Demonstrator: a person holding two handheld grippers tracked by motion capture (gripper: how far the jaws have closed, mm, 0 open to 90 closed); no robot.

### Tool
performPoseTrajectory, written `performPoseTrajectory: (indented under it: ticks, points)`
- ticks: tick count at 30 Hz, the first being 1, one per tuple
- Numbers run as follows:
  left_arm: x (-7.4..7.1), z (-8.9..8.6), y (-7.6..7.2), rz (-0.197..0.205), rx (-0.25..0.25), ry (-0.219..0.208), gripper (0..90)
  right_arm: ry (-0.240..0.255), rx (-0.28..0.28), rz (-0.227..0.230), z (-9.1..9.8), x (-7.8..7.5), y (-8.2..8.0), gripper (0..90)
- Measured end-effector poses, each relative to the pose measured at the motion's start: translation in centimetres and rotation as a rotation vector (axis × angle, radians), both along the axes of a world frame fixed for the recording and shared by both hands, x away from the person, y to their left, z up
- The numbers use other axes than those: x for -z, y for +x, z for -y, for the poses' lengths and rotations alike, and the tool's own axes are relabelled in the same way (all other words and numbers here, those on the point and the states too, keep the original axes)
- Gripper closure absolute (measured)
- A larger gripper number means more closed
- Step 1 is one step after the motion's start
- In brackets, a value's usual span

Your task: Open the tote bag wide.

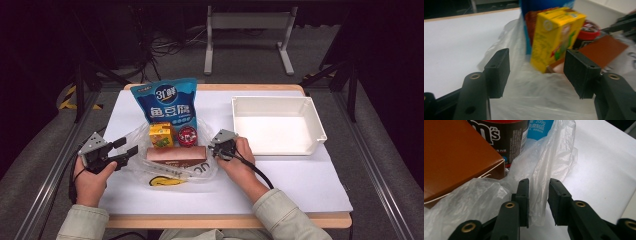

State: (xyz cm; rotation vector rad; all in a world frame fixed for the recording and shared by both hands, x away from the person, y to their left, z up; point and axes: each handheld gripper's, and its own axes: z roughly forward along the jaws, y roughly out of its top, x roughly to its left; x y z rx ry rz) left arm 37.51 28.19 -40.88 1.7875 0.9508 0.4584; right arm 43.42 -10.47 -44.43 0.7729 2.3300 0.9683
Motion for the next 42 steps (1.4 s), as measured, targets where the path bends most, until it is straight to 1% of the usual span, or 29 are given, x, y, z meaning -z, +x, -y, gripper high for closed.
performPoseTrajectory:
  ticks: [1, 2, 5, 6, 7, 9, 10, 11, 13, 15, 17, 19, 20, 21, 22, 24, 25, 26, 27, 28, 29, 30, 33, 35, 36, 38, 40, 41, 42]
  points:
    - [0.0, 0.2, -0.2, -0.013, 0.022, -0.003, 39.1, -0.001, -0.003, 0.003, 0.0, 0.0, 0.0, 69.5]
    - [0.2, 0.5, -0.4, -0.030, 0.040, 0.010, 40.4, 0.001, -0.002, 0.006, 0.0, 0.0, 0.0, 69.2]
    - [1.1, 1.0, -0.5, -0.063, 0.064, 0.030, 46.2, 0.001, -0.002, 0.009, 0.0, -0.1, -0.1, 67.3]
    - [1.1, 1.0, -0.5, -0.063, 0.064, 0.030, 49.0, 0.001, -0.001, 0.011, 0.0, -0.1, -0.1, 66.7]
    - [1.5, 1.1, -0.3, -0.076, 0.070, 0.028, 49.0, 0.001, -0.001, 0.011, 0.0, -0.1, -0.1, 66.7]
    - [1.9, 1.1, -0.2, -0.108, 0.095, 0.038, 61.3, 0.002, -0.001, 0.018, 0.0, -0.1, -0.2, 65.0]
    - [1.9, 1.1, -0.1, -0.113, 0.107, 0.046, 68.2, 0.005, 0.000, 0.020, -0.1, -0.2, -0.2, 63.9]
    - [2.0, 1.1, -0.1, -0.129, 0.113, 0.052, 72.6, 0.006, -0.002, 0.023, 0.0, -0.2, -0.2, 62.9]
    - [2.3, 1.1, -0.3, -0.167, 0.134, 0.064, 75.8, 0.011, -0.001, 0.027, 0.0, -0.3, -0.3, 60.4]
    - [2.6, 1.2, -0.5, -0.186, 0.157, 0.081, 76.5, 0.018, -0.004, 0.030, 0.0, -0.4, -0.4, 57.8]
    - [2.8, 1.2, -0.9, -0.199, 0.171, 0.081, 76.8, 0.027, -0.005, 0.034, 0.0, -0.5, -0.5, 54.9]
    - [3.0, 1.3, -1.1, -0.210, 0.187, 0.093, 75.6, 0.041, -0.002, 0.039, 0.1, -0.6, -0.6, 51.7]
    - [3.2, 1.5, -1.1, -0.232, 0.197, 0.102, 74.8, 0.047, -0.002, 0.040, 0.1, -0.7, -0.6, 50.4]
    - [3.4, 1.6, -1.1, -0.241, 0.201, 0.117, 73.5, 0.053, -0.001, 0.045, 0.2, -0.8, -0.7, 49.1]
    - [3.7, 1.7, -1.0, -0.249, 0.204, 0.124, 72.6, 0.063, 0.004, 0.046, 0.2, -0.8, -0.7, 47.5]
    - [4.2, 1.8, -0.8, -0.273, 0.210, 0.130, 71.1, 0.075, 0.001, 0.055, 0.4, -1.1, -0.8, 47.1]
    - [4.3, 1.8, -0.7, -0.273, 0.214, 0.131, 70.4, 0.085, 0.001, 0.057, 0.4, -1.3, -1.0, 46.6]
    - [4.5, 1.7, -0.7, -0.282, 0.208, 0.125, 70.3, 0.093, 0.002, 0.060, 0.5, -1.5, -1.0, 46.6]
    - [4.5, 1.7, -0.6, -0.284, 0.207, 0.123, 70.1, 0.104, -0.001, 0.061, 0.5, -1.7, -1.1, 45.0]
    - [4.6, 1.6, -0.6, -0.285, 0.208, 0.122, 70.1, 0.107, 0.000, 0.066, 0.6, -1.9, -1.2, 41.5]
    - [4.6, 1.6, -0.6, -0.283, 0.209, 0.123, 70.0, 0.106, 0.002, 0.076, 0.6, -2.1, -1.3, 41.4]
    - [4.7, 1.7, -0.5, -0.279, 0.208, 0.124, 69.8, 0.113, 0.002, 0.074, 0.8, -2.3, -1.4, 41.2]
    - [4.7, 1.8, -0.6, -0.282, 0.201, 0.122, 69.2, 0.135, 0.003, 0.074, 1.2, -2.9, -1.7, 40.7]
    - [4.7, 1.8, -0.5, -0.280, 0.205, 0.124, 69.0, 0.160, 0.005, 0.084, 1.5, -3.3, -1.8, 40.8]
    - [4.8, 1.8, -0.5, -0.280, 0.205, 0.124, 68.9, 0.181, 0.005, 0.088, 1.7, -3.6, -2.0, 40.9]
    - [4.8, 1.8, -0.5, -0.277, 0.205, 0.124, 68.8, 0.243, -0.004, 0.090, 1.9, -4.4, -2.3, 40.9]
    - [4.8, 1.8, -0.5, -0.277, 0.205, 0.125, 68.5, 0.302, -0.034, 0.092, 2.0, -5.1, -2.6, 41.4]
    - [4.8, 1.8, -0.5, -0.279, 0.206, 0.124, 68.5, 0.321, -0.052, 0.094, 2.0, -5.4, -2.8, 42.6]
    - [4.8, 1.8, -0.5, -0.279, 0.206, 0.124, 68.5, 0.321, -0.052, 0.094, 2.0, -5.4, -2.8, 42.6]
